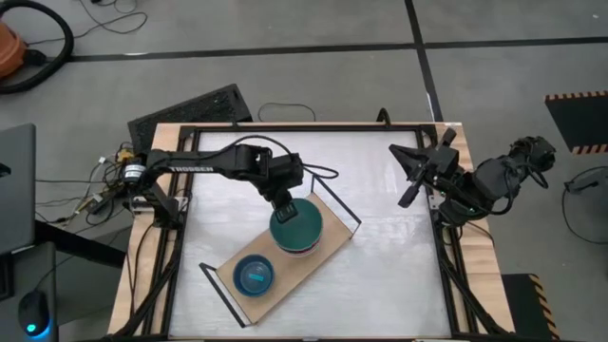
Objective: Place and stack bowls onto a shelf
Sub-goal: Stack the green bowl on the top of light pink bowl on the shelf
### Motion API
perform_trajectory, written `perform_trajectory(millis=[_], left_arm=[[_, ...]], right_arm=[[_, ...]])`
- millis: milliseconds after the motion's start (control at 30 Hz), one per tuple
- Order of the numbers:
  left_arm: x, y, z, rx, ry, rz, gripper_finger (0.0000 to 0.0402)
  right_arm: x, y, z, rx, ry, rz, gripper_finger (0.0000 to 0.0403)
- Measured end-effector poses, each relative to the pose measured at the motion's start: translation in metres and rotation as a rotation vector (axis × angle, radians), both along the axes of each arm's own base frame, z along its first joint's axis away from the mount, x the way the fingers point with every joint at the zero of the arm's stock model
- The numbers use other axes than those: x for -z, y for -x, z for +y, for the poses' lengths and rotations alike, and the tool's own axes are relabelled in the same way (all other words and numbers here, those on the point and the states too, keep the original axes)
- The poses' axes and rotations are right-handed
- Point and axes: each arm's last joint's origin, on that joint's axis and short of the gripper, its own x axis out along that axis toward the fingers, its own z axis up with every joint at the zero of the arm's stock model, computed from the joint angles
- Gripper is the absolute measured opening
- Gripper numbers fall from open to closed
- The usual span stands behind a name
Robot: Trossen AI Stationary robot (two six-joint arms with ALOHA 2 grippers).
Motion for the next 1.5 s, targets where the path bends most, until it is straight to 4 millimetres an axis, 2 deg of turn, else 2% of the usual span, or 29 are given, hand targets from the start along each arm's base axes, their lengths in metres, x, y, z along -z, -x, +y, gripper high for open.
perform_trajectory(millis=[333, 467, 800, 1000, 1133, 1233, 1300, 1433, 1500], left_arm=[[0.011, -0.007, -0.001, 0.048, -0.017, 0.035, 0.0010], [0.012, -0.008, -0.001, 0.083, -0.028, 0.030, 0.0048], [0.005, -0.007, -0.002, 0.114, 0.052, 0.018, 0.0191], [-0.019, 0.001, 0.006, 0.095, 0.082, 0.037, 0.0213], [-0.039, 0.001, 0.007, 0.200, 0.085, -0.045, 0.0200], [-0.043, -0.004, 0.005, 0.278, 0.111, -0.132, 0.0162], [-0.037, -0.007, 0.004, 0.299, 0.126, -0.141, 0.0123], [-0.014, -0.006, 0.011, 0.295, 0.139, -0.080, 0.0029], [-0.002, -0.004, 0.017, 0.293, 0.178, -0.052, 0.0010]], right_arm=[[0.003, 0.000, 0.000, 0.001, -0.012, 0.004, 0.0040], [0.003, 0.000, 0.000, 0.001, -0.011, 0.005, 0.0040], [0.004, -0.001, -0.001, 0.008, -0.004, 0.015, 0.0041], [0.004, -0.002, -0.005, 0.031, -0.005, 0.015, 0.0040], [0.004, -0.003, -0.007, 0.043, -0.005, 0.015, 0.0040], [0.004, -0.003, -0.008, 0.049, -0.005, 0.014, 0.0040], [0.004, -0.003, -0.008, 0.049, -0.006, 0.014, 0.0040], [0.004, -0.003, -0.008, 0.049, -0.006, 0.014, 0.0040], [0.004, -0.003, -0.008, 0.049, -0.006, 0.014, 0.0040]])
